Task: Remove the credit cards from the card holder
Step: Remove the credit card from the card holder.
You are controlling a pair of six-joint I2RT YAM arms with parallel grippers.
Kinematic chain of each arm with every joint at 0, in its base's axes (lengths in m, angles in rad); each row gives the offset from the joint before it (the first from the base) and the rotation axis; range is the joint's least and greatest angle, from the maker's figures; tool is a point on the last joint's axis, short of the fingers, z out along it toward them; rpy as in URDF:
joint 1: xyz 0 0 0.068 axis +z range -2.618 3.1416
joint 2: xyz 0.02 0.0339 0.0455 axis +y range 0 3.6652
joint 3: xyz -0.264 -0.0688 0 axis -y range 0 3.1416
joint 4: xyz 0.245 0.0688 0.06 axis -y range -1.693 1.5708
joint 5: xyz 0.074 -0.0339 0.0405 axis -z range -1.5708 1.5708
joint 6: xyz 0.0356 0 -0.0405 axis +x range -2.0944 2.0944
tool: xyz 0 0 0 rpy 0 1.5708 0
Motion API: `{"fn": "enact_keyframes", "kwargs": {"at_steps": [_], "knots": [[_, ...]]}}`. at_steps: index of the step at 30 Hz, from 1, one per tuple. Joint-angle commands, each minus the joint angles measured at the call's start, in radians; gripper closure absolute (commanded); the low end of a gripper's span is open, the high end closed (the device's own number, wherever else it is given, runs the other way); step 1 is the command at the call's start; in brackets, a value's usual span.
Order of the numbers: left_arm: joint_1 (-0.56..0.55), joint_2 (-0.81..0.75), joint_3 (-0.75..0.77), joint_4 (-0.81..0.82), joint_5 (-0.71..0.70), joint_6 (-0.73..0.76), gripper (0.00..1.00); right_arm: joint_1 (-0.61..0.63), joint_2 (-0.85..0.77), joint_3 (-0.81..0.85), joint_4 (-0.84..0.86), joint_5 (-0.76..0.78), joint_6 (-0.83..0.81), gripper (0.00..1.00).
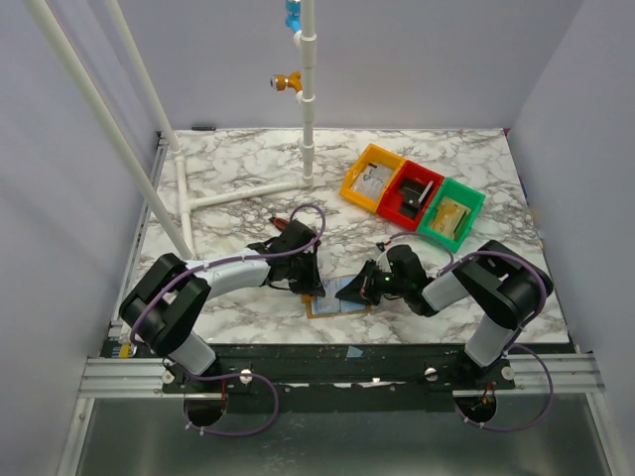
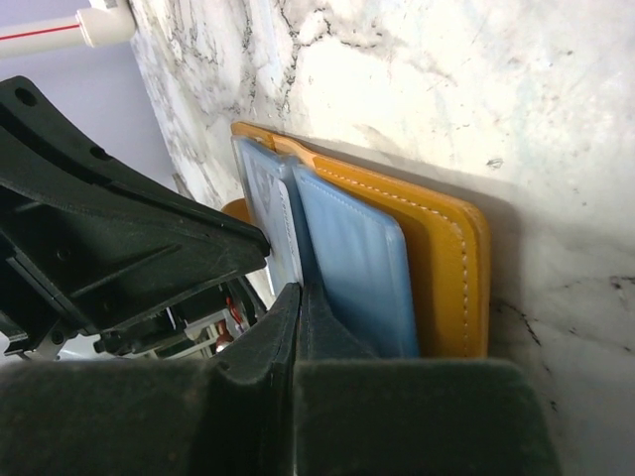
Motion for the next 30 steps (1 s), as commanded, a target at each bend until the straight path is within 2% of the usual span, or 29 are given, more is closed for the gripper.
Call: {"fn": "enact_keyframes", "kwargs": {"at_steps": [1, 7, 30], "knots": [[0.004, -0.042, -0.024, -0.051, -0.037, 0.014, 1.00, -0.010, 0.017, -0.023, 0.033, 0.010, -0.009, 0.99], [0.017, -0.069, -0.044, -0.066, -0.050, 0.023, 1.00, -0.011, 0.012, -0.035, 0.030, 0.025, -0.023, 0.99], [0.019, 0.017, -0.037, -0.091, -0.079, 0.019, 1.00, -0.018, -0.028, -0.051, -0.053, 0.074, -0.072, 0.99]]}}
